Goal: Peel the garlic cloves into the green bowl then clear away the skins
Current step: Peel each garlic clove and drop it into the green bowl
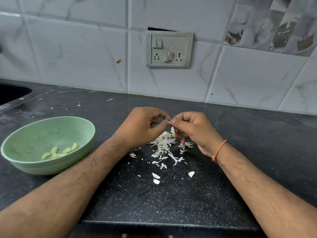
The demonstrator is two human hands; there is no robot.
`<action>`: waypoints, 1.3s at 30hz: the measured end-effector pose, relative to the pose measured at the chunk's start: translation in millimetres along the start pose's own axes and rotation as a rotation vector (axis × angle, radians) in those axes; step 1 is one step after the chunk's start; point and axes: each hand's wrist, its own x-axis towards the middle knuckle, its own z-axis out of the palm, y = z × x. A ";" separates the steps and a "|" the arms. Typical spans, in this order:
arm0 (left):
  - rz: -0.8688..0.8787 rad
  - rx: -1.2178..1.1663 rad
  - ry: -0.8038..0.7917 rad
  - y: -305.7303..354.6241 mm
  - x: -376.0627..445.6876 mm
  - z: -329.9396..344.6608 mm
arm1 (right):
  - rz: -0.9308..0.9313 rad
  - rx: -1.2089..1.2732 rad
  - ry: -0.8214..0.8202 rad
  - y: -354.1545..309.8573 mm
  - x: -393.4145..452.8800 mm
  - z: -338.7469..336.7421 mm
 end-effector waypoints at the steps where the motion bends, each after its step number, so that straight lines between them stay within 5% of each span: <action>1: 0.009 0.004 -0.009 -0.3 -0.1 0.4 | 0.007 0.003 -0.011 -0.9 -0.5 -1.2; 15: 0.033 -0.005 -0.049 0.5 -1.4 5.1 | 0.107 0.035 -0.142 -4.4 -2.5 -10.8; 23: 0.030 0.012 -0.013 3.6 -1.1 2.1 | 0.150 0.103 -0.065 -5.2 -1.0 -10.6; 39: -0.030 0.066 0.089 5.4 0.2 3.5 | -0.054 0.103 0.042 -1.4 0.0 -5.4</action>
